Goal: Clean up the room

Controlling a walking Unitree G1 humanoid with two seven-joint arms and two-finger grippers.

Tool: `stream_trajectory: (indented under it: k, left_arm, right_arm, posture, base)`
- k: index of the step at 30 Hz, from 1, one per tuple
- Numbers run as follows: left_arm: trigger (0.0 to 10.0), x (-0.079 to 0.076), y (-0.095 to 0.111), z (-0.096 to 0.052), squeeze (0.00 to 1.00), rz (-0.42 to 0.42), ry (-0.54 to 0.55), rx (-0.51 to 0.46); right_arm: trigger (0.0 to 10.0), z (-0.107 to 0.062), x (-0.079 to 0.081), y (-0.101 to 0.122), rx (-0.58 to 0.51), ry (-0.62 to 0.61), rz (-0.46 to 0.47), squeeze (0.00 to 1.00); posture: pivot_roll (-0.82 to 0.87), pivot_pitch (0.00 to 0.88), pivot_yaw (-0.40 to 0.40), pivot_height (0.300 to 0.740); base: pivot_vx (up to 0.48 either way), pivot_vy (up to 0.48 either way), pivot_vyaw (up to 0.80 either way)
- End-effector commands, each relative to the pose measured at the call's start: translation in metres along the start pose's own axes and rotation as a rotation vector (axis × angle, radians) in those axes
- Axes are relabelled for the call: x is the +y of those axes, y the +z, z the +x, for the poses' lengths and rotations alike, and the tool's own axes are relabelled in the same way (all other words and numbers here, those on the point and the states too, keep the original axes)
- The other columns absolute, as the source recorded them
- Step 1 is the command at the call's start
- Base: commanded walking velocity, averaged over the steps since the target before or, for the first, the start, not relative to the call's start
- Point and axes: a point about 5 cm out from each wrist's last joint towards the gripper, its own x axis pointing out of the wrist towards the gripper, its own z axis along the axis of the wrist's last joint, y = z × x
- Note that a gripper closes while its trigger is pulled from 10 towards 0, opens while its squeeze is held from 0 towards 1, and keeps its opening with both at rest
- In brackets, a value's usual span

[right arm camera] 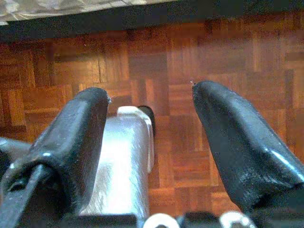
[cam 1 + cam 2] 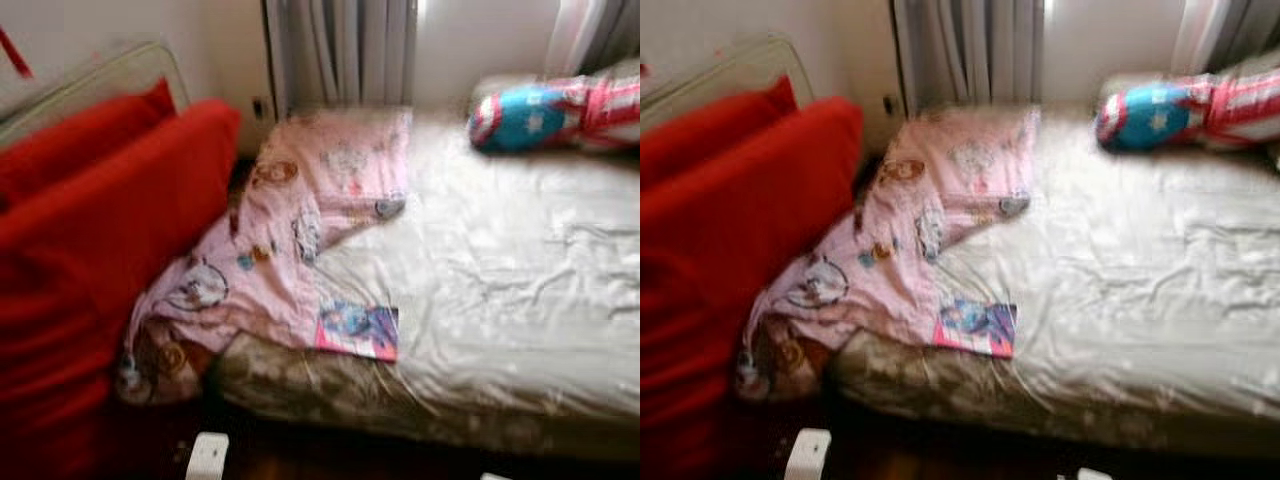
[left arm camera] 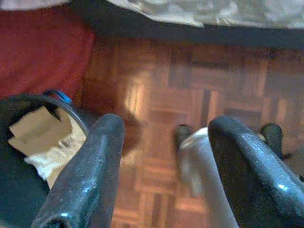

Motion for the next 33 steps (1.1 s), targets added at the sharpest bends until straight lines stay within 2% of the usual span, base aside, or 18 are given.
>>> stream_trajectory:
  k: [1, 3, 10, 17, 19, 26, 33]
  left_arm:
    - [10.0, 0.0080, -0.0086, -0.0021, 0.00, 0.012, 0.020, 0.038]
    - [10.0, 0.0080, -0.0085, -0.0020, 0.00, 0.031, 0.016, 0.042]
    - [10.0, 0.0070, -0.0082, -0.0020, 0.00, -0.003, 0.009, 0.035]
    - [10.0, 0.0063, -0.0090, -0.0019, 0.00, 0.006, 0.005, 0.046]
    - [10.0, 0.0062, -0.0090, -0.0019, 0.00, 0.006, 0.003, 0.046]
    - [10.0, 0.0060, -0.0102, -0.0021, 0.00, 0.011, -0.004, 0.051]
    - [10.0, 0.0055, -0.0114, -0.0024, 0.00, 0.010, -0.007, 0.053]
  right_arm:
    - [10.0, 0.0010, 0.0072, 0.0012, -0.007, 0.022, -0.004, 0.00]
    - [10.0, 0.0010, 0.0072, 0.0012, -0.006, 0.023, -0.005, 0.00]
    - [10.0, 0.0012, 0.0067, 0.0024, -0.010, 0.023, -0.030, 0.00]
    - [10.0, 0.0013, 0.0068, 0.0040, -0.016, 0.041, -0.059, 0.00]
    - [10.0, 0.0014, 0.0069, 0.0044, -0.016, 0.044, -0.074, 0.00]
    - [10.0, 0.0011, 0.0070, 0.0028, -0.008, 0.046, -0.082, 0.00]
    - [10.0, 0.0007, 0.0065, 0.0015, -0.003, 0.048, -0.086, 0.00]
  posture:
    - [-0.04, 0.000, 0.016, 0.740]
    - [-0.04, 0.000, 0.015, 0.740]
    - [-0.03, 0.000, 0.013, 0.740]
    - [-0.04, 0.000, 0.010, 0.740]
    - [-0.04, 0.000, 0.010, 0.740]
    - [-0.04, 0.000, 0.011, 0.740]
    - [-0.03, 0.000, 0.006, 0.740]
  base:
    - [0.000, 0.000, 0.00]
    - [0.000, 0.000, 0.00]
    - [0.000, 0.000, 0.00]
    - [0.111, 0.000, 0.00]
    - [0.000, 0.000, 0.80]
    - [0.305, 0.000, 0.79]
    - [0.333, 0.000, 0.00]
